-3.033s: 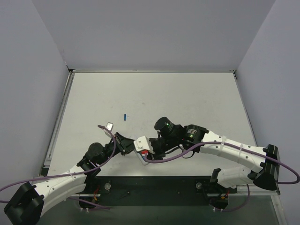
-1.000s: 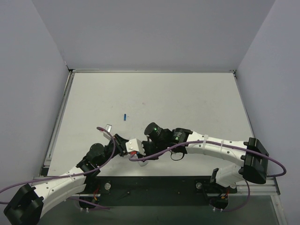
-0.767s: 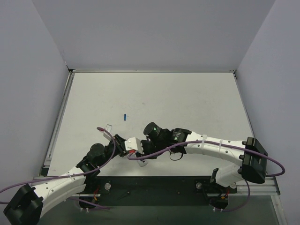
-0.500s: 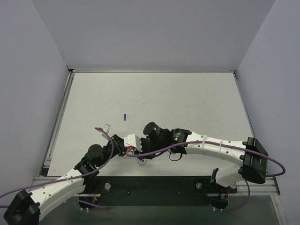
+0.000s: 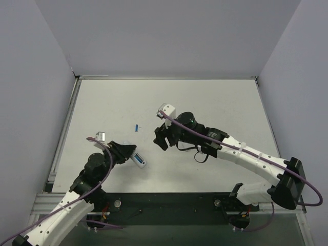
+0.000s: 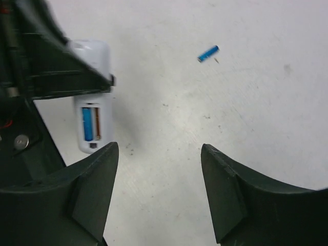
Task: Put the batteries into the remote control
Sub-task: Move the battery to the center of the board.
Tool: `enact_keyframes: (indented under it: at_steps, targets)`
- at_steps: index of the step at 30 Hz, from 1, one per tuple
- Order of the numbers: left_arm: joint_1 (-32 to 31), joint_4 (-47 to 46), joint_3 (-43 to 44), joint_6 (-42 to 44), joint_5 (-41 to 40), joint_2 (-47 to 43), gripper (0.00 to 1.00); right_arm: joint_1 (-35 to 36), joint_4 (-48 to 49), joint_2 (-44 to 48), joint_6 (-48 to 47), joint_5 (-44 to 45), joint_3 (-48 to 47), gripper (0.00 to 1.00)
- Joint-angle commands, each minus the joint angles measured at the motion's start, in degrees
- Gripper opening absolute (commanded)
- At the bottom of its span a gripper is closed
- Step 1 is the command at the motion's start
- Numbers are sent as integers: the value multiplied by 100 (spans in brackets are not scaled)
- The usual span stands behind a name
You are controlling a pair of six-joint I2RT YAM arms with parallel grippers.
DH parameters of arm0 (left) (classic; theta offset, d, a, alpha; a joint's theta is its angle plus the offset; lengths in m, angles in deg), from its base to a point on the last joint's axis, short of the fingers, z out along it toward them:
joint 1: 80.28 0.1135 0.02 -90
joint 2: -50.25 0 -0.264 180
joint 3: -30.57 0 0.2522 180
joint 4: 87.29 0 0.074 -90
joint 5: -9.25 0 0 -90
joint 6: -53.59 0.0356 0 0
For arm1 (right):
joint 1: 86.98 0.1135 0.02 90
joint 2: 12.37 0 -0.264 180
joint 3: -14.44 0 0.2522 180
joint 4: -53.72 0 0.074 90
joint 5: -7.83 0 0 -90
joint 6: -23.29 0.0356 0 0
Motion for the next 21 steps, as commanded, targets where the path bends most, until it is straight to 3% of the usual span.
enact_keyframes:
  at_steps: [1,8,21]
  targets:
    - [38,1628,1023,977,-1076,-519,0,-421,14,-747,1227,494,-453,60]
    - [38,3025,1683,1435,-1560,-1327,0,-527,-284,-2740,1464,1046,-1692,60]
    - [30,3871,2123,1646,-1481,-2023,0,-387,-188,-5555,1597,1943,-4250,54]
